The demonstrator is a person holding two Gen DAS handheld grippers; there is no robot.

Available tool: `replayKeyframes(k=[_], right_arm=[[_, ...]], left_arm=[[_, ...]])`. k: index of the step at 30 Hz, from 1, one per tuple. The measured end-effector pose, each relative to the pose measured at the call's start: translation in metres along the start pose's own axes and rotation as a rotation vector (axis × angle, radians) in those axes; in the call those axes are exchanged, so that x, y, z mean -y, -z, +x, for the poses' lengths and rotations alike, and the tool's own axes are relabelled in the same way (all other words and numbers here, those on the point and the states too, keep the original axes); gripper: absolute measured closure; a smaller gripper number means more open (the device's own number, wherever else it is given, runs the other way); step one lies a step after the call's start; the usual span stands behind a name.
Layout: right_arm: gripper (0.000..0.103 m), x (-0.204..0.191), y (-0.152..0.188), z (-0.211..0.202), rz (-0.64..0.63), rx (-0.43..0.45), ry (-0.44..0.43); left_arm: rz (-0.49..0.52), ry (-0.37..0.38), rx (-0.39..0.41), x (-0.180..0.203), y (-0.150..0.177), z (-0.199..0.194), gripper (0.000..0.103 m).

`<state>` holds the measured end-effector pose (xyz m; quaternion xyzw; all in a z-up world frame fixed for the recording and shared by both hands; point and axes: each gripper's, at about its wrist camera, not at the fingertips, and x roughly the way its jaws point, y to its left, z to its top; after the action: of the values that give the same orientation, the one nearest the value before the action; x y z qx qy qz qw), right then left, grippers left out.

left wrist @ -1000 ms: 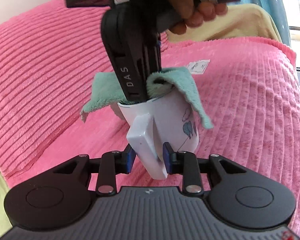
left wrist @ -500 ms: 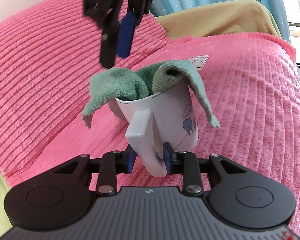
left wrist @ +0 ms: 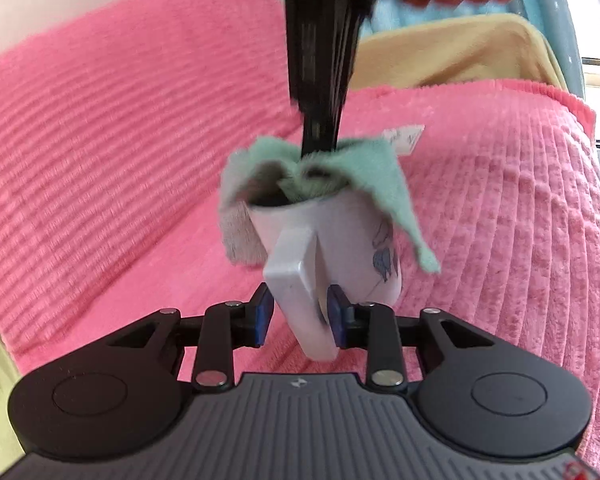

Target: Clean container

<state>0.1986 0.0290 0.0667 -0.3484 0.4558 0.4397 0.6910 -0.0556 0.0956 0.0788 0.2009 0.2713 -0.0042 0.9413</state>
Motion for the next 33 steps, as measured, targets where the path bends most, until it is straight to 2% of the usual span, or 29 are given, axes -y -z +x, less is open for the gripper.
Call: replayKeyframes(k=[3, 7, 14, 16, 19, 23, 25, 29, 33], right_arm=[[0.100, -0.013, -0.009, 0.022, -0.080, -0.093, 0.033], [0.103, -0.013, -0.020, 0.051, -0.093, -0.203, 0.032], [0.103, -0.017, -0.037, 0.070, -0.160, -0.397, 0.001], [0.101, -0.023, -0.038, 0.072, -0.176, -0.422, -0.006], [0.101, -0.018, -0.036, 0.066, -0.106, -0.372, -0.091], [0.100, 0.000, -0.019, 0.057, 0.083, -0.268, -0.282], [0.100, 0.007, -0.009, 0.048, 0.173, -0.175, -0.295], [0.100, 0.035, 0.024, 0.022, 0.390, 0.018, -0.383], [0.100, 0.058, 0.052, -0.016, 0.574, 0.288, -0.536]], left_arm=[[0.012, -0.001, 0.004, 0.000, 0.001, -0.001, 0.067], [0.060, -0.012, 0.000, 0.005, 0.001, -0.001, 0.068], [0.101, -0.014, -0.022, 0.009, 0.003, 0.003, 0.068], [0.106, -0.015, -0.029, 0.010, 0.003, 0.004, 0.068], [0.083, -0.010, -0.040, 0.007, 0.003, 0.005, 0.068], [0.066, 0.008, -0.055, 0.004, 0.005, 0.004, 0.068], [0.057, 0.007, -0.048, 0.002, 0.004, 0.003, 0.068], [0.015, 0.012, -0.044, -0.003, 0.002, 0.002, 0.069], [0.018, 0.001, -0.062, -0.004, 0.003, 0.003, 0.069]])
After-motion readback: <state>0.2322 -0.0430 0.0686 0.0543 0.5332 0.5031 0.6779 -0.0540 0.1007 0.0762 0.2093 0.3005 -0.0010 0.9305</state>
